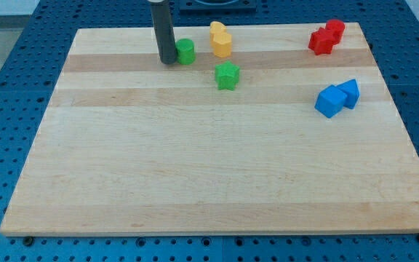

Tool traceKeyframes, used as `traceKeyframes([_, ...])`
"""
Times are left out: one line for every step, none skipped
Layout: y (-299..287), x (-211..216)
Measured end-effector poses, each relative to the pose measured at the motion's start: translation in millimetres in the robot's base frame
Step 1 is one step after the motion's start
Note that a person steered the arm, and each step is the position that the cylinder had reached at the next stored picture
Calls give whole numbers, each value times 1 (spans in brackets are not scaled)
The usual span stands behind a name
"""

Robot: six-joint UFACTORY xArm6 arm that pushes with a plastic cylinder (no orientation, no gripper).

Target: Place the green star at the bottom right side of green circle

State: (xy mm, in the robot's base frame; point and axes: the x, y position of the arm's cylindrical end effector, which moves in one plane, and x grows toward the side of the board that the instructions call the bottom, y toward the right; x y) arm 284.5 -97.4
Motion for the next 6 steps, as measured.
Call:
traceKeyframes([15,-4])
traceKeyframes([32,-7])
traceKeyframes([31,0])
traceKeyframes([41,49])
traceKeyframes([64,90])
traceKeyframes([116,96])
